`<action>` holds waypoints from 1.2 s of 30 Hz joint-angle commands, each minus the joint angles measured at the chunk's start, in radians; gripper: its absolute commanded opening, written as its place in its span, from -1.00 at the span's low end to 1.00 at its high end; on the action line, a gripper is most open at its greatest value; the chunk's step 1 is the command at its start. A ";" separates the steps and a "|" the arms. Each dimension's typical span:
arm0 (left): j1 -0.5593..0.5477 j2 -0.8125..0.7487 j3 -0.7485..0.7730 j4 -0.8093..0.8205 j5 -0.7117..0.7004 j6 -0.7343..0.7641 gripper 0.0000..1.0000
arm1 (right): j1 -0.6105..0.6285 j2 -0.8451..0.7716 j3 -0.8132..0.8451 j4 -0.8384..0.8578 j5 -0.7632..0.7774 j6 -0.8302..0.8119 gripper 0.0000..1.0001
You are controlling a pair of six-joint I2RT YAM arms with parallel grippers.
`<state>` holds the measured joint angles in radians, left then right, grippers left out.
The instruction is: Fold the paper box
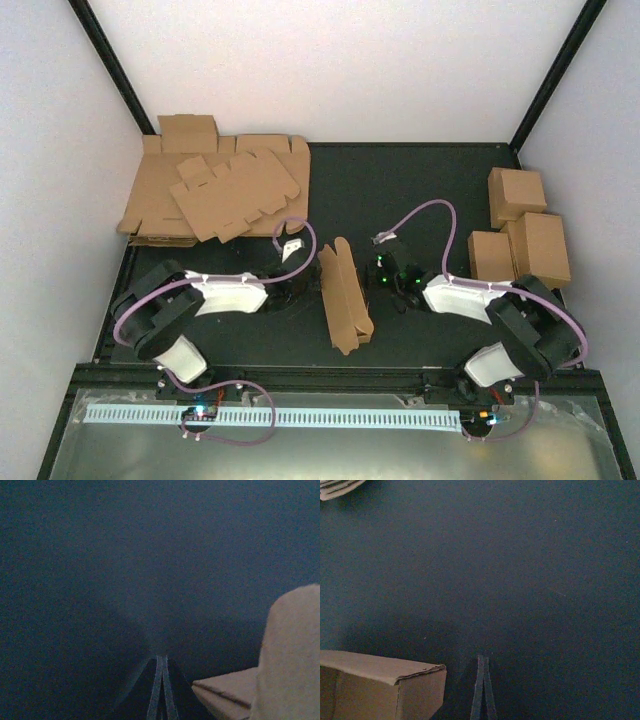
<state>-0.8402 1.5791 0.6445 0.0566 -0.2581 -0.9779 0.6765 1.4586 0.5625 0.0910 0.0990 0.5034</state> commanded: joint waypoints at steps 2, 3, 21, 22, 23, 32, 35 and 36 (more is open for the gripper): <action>-0.014 0.037 0.064 0.041 -0.058 0.006 -0.97 | -0.012 0.026 -0.016 0.076 0.003 0.005 -0.97; -0.016 0.041 0.068 0.036 -0.064 0.000 -0.97 | -0.014 0.032 -0.014 0.076 -0.001 0.005 -0.97; -0.022 0.156 0.166 0.122 0.115 0.087 -0.97 | -0.016 0.060 -0.048 0.241 -0.345 -0.046 -0.97; -0.023 0.163 0.180 0.107 0.115 0.097 -0.97 | -0.016 0.060 -0.046 0.237 -0.347 -0.050 -0.97; -0.026 0.170 0.195 0.079 0.112 0.105 -0.97 | -0.016 0.060 -0.042 0.231 -0.347 -0.054 -0.97; -0.031 0.231 0.293 -0.034 0.115 0.135 -0.97 | 0.029 0.051 -0.018 0.178 -0.274 -0.104 -0.97; -0.035 0.243 0.310 -0.033 0.133 0.157 -0.97 | 0.044 0.050 -0.019 0.181 -0.263 -0.114 -0.97; -0.037 0.246 0.315 -0.023 0.146 0.170 -0.97 | 0.047 0.048 -0.019 0.182 -0.263 -0.119 -0.97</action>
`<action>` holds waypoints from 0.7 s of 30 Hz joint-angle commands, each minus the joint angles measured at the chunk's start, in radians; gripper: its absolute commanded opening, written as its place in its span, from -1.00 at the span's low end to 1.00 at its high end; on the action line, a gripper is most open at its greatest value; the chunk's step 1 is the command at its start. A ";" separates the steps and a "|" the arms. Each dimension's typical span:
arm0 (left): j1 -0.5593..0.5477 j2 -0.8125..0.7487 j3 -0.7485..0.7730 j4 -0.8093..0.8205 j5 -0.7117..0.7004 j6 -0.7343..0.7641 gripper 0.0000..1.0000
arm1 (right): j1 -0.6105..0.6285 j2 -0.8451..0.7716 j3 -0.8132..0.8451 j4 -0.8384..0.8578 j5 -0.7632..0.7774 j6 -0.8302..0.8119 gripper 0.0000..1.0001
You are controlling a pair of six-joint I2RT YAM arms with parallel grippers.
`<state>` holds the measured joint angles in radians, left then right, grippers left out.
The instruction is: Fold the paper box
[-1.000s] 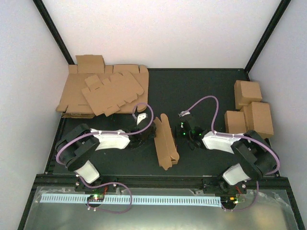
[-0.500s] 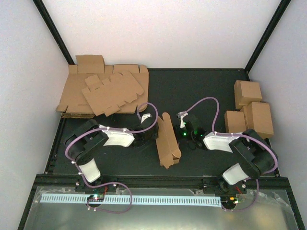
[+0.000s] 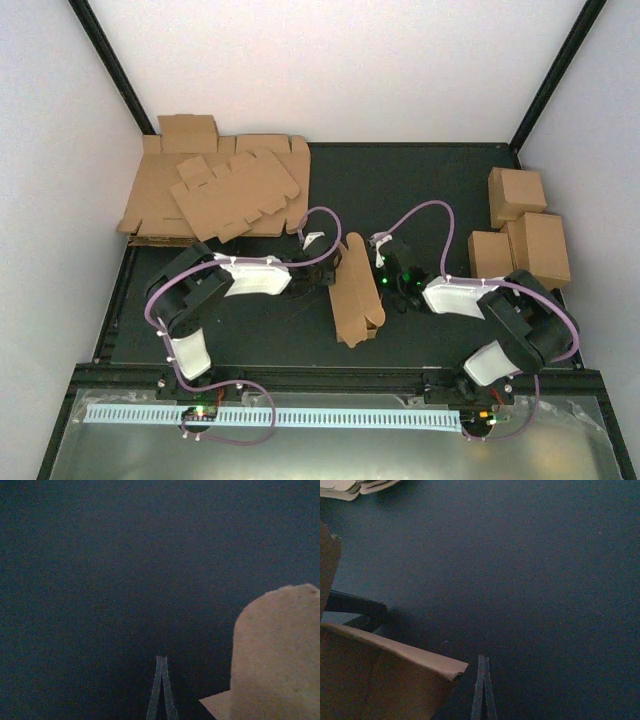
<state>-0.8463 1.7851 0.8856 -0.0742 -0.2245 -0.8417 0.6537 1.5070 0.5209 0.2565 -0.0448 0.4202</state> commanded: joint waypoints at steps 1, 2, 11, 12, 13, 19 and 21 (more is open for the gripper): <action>-0.032 0.045 0.083 0.103 0.121 0.045 -0.97 | 0.072 -0.003 0.022 0.016 -0.118 -0.042 -0.96; -0.035 0.053 0.094 0.098 0.129 0.060 -0.97 | 0.075 -0.007 0.021 0.015 -0.116 -0.048 -0.96; -0.048 0.090 0.156 0.069 0.181 0.151 -0.97 | 0.089 -0.025 0.010 0.028 -0.123 -0.075 -0.97; -0.049 0.093 0.166 0.056 0.176 0.160 -0.97 | 0.089 -0.025 0.010 0.026 -0.121 -0.075 -0.97; -0.049 0.093 0.175 0.042 0.170 0.170 -0.97 | 0.090 -0.027 0.009 0.023 -0.111 -0.075 -0.97; 0.002 0.031 0.139 0.031 0.196 0.187 -0.97 | 0.080 -0.067 0.012 -0.101 0.075 -0.001 -0.97; 0.029 -0.016 0.103 0.036 0.213 0.199 -0.85 | 0.070 -0.084 0.007 -0.140 0.121 0.022 -0.97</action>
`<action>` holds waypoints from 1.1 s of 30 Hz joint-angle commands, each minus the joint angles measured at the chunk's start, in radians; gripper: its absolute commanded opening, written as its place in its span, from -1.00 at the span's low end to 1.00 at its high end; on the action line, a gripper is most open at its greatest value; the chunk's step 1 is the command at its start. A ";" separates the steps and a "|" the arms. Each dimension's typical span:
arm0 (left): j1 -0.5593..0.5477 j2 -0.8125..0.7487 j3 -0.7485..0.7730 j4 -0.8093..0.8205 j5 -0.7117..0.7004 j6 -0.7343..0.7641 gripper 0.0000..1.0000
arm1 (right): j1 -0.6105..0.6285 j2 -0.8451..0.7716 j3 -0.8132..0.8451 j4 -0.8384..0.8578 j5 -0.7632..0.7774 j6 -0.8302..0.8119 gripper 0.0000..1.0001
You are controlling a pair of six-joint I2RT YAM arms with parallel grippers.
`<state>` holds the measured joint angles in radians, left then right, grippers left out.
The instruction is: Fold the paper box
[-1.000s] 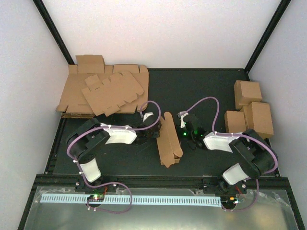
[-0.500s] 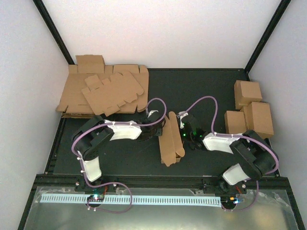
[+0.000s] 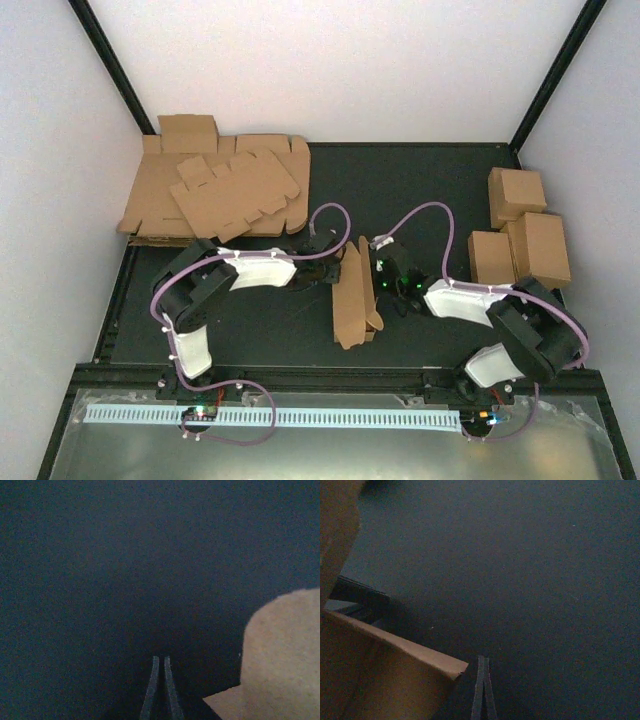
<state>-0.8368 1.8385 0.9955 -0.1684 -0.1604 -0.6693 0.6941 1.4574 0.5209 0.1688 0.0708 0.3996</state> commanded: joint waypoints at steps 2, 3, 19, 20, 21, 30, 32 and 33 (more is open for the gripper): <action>0.041 -0.122 -0.039 0.119 0.150 0.042 -0.66 | 0.021 -0.054 0.001 -0.085 0.025 0.048 -0.96; 0.051 -0.148 -0.055 0.112 0.151 0.047 -0.57 | 0.020 -0.063 0.001 -0.103 0.033 0.051 -0.94; 0.076 -0.423 -0.250 0.006 0.311 -0.005 0.12 | 0.020 -0.346 -0.013 -0.357 -0.032 0.042 -0.38; 0.075 -0.445 -0.262 0.001 0.309 -0.008 0.21 | 0.020 -0.364 -0.004 -0.380 -0.054 0.038 -0.35; 0.074 -0.476 -0.281 0.000 0.311 -0.010 0.30 | 0.021 -0.378 0.004 -0.401 -0.080 0.034 -0.34; 0.074 -0.711 -0.332 -0.136 0.329 0.015 0.44 | 0.045 -0.482 0.066 -0.452 -0.461 0.049 -0.40; 0.074 -0.733 -0.320 -0.167 0.354 0.026 0.47 | 0.057 -0.486 0.090 -0.446 -0.492 0.068 -0.41; 0.074 -0.746 -0.311 -0.186 0.372 0.031 0.52 | 0.061 -0.485 0.102 -0.447 -0.493 0.074 -0.42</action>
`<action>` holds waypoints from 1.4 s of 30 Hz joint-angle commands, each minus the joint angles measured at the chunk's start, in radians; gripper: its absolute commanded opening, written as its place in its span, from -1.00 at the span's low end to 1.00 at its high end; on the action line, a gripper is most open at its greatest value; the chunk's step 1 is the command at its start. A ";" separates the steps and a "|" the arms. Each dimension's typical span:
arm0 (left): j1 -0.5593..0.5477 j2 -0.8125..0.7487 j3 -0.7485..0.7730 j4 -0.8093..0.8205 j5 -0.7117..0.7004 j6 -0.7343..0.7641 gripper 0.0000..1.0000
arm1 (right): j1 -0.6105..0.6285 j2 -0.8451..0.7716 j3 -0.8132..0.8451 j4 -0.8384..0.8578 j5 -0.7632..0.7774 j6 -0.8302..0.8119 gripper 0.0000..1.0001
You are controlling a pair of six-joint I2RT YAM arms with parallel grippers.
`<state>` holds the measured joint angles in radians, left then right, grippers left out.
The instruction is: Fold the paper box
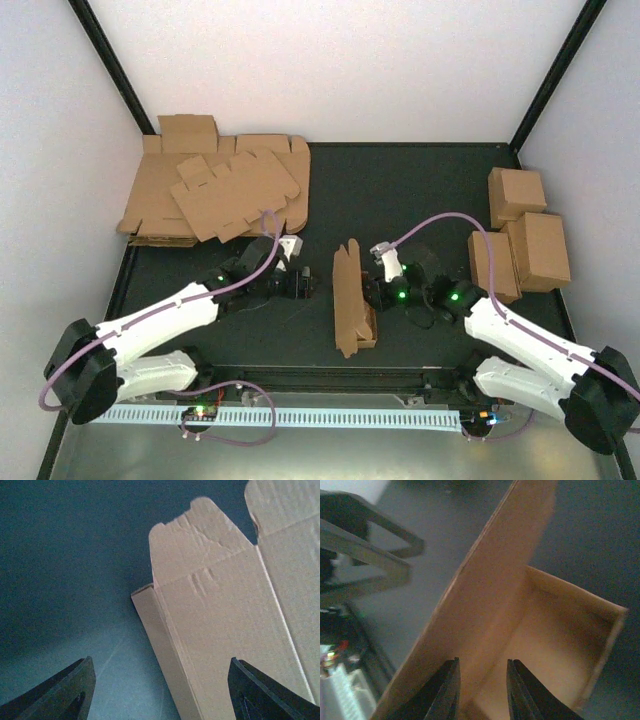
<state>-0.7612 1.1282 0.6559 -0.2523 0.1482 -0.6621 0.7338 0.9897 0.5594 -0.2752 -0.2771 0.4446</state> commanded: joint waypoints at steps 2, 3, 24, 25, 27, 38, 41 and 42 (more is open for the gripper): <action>-0.003 -0.068 0.051 -0.128 0.106 0.032 0.67 | 0.028 -0.010 0.081 -0.003 -0.144 0.040 -0.41; -0.003 -0.086 0.063 -0.138 0.133 0.035 0.74 | 0.030 -0.006 0.086 0.000 -0.148 0.043 -0.42; -0.055 -0.016 0.294 -0.310 0.219 -0.145 0.69 | 0.091 0.026 0.082 0.112 -0.177 0.102 -0.45; -0.055 -0.009 0.297 -0.307 0.207 -0.148 0.63 | 0.092 0.026 0.082 0.114 -0.179 0.102 -0.46; -0.055 0.006 0.309 -0.302 0.187 -0.142 0.52 | 0.097 0.029 0.082 0.123 -0.183 0.103 -0.46; -0.096 0.146 0.479 -0.425 0.152 0.035 0.14 | 0.103 0.044 0.061 0.156 -0.174 0.112 -0.48; -0.107 0.186 0.512 -0.448 0.151 0.107 0.08 | 0.104 0.041 0.054 0.160 -0.167 0.116 -0.49; -0.110 0.199 0.527 -0.463 0.149 0.131 0.03 | 0.104 0.038 0.052 0.161 -0.164 0.117 -0.50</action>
<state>-0.8551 1.2858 1.1137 -0.6380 0.3206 -0.6506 0.8303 1.0332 0.6258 -0.1493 -0.4480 0.5499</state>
